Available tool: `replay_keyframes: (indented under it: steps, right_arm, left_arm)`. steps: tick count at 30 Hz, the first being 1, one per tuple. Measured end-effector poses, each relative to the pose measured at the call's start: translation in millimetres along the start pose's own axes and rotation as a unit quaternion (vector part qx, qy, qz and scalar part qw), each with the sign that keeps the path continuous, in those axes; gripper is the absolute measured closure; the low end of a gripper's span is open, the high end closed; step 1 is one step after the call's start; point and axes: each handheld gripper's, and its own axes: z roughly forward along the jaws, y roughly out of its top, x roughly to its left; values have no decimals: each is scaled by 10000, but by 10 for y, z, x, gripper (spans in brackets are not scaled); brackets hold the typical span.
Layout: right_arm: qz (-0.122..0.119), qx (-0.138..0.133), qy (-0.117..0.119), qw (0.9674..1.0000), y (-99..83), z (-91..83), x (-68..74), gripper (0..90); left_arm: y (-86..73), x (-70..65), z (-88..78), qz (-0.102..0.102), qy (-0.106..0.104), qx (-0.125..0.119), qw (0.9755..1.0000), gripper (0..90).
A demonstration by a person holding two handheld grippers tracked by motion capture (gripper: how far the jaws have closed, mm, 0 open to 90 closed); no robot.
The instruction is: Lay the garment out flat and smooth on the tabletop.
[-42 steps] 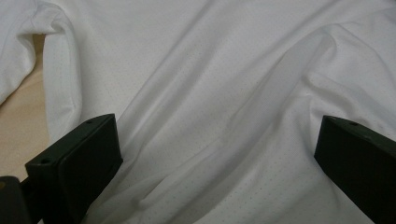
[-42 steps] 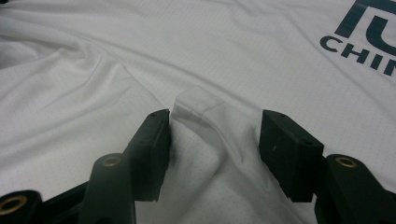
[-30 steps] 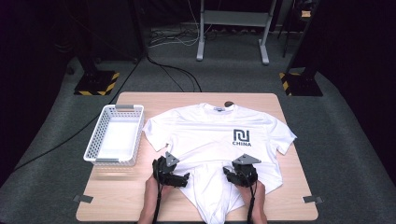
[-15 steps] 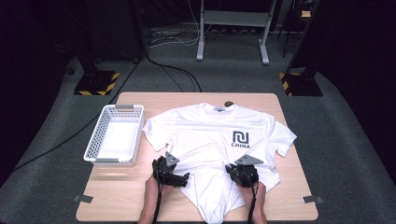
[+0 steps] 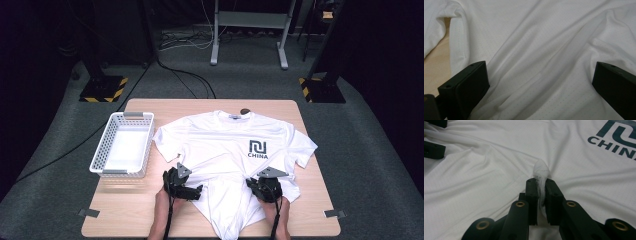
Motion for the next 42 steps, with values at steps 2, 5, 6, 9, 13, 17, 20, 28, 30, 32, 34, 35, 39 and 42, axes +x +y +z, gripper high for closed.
replay_keyframes:
  steps: [2,5,6,9,13,17,20,28,30,32,34,35,39,42]
  right_arm:
    - [-17,19,-44,10000,-3,-41,-4,826]
    - [-24,37,-98,9999,-8,-101,-18,826]
    - [-30,46,-120,9999,-14,-119,-24,826]
    - [-3,81,-174,9998,-46,-155,-42,825]
    - [54,136,-218,9997,-96,-185,-74,825]
    - [75,174,-254,9995,-124,-218,-83,825]
    - [66,194,-286,9994,-136,-237,-86,825]
    - [85,221,-337,9992,-150,-269,-92,825]
    - [78,230,-348,9991,-152,-274,-90,825]
    - [68,251,-366,9990,-151,-281,-87,824]
    - [61,268,-399,9988,-149,-294,-83,825]
    - [54,275,-407,9988,-148,-305,-84,825]
    - [58,319,-538,9980,-164,-370,-92,825]
    - [110,363,-669,9970,-205,-445,-115,825]
  left_arm:
    - [0,0,0,-3,2,-1,10000,2]
    - [0,-1,0,-5,3,-3,10000,2]
    - [0,0,0,1,2,-1,10000,3]
    - [0,0,-1,4,2,2,10000,3]
    - [0,0,0,-1,2,-2,10000,3]
    - [0,0,0,-1,1,-2,10000,3]
    - [0,0,0,-1,3,0,10000,3]
    - [-1,-1,0,-5,2,-3,10000,3]
    - [0,-1,0,-5,2,-2,10000,3]
    - [0,-1,0,-6,2,-2,10000,3]
    - [0,-1,0,-5,2,-2,10000,3]
    - [0,-1,0,-5,2,-2,10000,3]
    - [0,-1,0,-5,2,-2,10000,3]
    - [0,0,0,0,2,-1,10000,3]
